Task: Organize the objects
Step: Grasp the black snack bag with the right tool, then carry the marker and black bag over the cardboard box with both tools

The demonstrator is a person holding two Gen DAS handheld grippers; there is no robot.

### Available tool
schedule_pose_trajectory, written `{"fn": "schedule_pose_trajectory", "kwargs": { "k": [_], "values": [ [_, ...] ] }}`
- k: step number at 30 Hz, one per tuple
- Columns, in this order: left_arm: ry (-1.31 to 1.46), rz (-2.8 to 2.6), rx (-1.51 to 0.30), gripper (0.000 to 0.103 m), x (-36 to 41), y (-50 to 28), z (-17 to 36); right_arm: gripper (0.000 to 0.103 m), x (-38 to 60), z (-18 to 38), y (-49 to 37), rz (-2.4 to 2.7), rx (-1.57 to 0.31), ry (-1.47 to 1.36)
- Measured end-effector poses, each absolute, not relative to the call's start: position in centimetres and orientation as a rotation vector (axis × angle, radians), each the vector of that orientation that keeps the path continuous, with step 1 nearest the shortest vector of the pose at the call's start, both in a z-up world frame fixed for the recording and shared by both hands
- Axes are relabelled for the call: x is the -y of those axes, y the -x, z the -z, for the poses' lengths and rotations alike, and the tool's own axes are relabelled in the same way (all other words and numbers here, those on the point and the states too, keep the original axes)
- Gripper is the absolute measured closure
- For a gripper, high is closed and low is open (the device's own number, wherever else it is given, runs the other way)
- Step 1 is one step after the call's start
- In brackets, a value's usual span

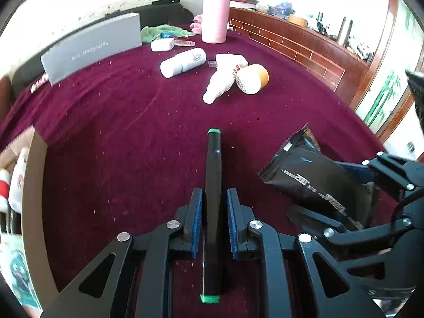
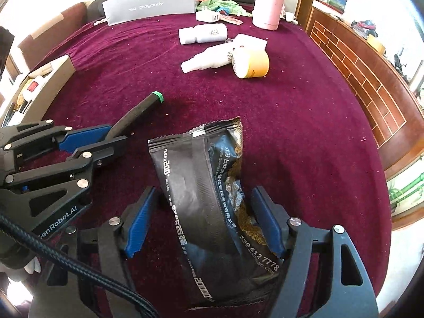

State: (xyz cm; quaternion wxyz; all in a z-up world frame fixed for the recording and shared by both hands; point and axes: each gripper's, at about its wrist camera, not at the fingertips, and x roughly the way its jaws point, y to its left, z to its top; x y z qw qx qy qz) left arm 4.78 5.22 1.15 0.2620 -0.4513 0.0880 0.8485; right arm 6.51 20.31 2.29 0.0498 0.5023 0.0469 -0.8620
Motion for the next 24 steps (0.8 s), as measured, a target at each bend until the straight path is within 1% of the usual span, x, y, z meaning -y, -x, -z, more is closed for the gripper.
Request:
{"fn": "schedule_pose_trajectory", "kwargs": {
  "k": [1,2,3,4,8,11,16,20,24],
  "values": [
    [1.224,-2.292,-0.228,0.092,-5.0,-4.9,-1.2,0.034,-20.2,-2.3,-6.6,2.625,-0.151,-1.529],
    [1.225,-2.288,-0.221,0.092,-4.7,-5.1,-1.2,0.042,-19.9,-2.5,-6.8,2.615,-0.156,-1.524],
    [1.227,-2.284,-0.204,0.092,-4.4,-5.3,-1.3,0.047,-19.8,-2.5,-6.9,2.605,-0.155,-1.524],
    [1.228,-2.283,-0.187,0.092,-4.0,-5.5,-1.4,0.054,-19.6,-2.6,-6.9,2.602,-0.164,-1.524],
    [1.226,-2.284,-0.133,0.092,-2.8,-6.3,-1.9,0.064,-18.6,-3.0,-7.6,2.633,-0.242,-1.496],
    [1.217,-2.292,-0.093,0.092,-1.9,-6.7,-2.3,0.068,-18.3,-3.6,-8.0,2.643,-0.254,-1.474],
    [1.204,-2.307,-0.012,0.092,0.0,-7.3,-2.8,0.07,-17.8,-4.8,-8.7,2.665,-0.279,-1.425],
    [1.181,-2.325,0.043,0.092,1.8,-8.2,-3.6,0.071,-17.9,-6.4,-9.4,2.678,-0.205,-1.358],
    [1.155,-2.347,0.088,0.092,3.5,-8.9,-4.4,0.071,-17.5,-7.5,-9.5,2.679,-0.197,-1.331]
  ]
}}
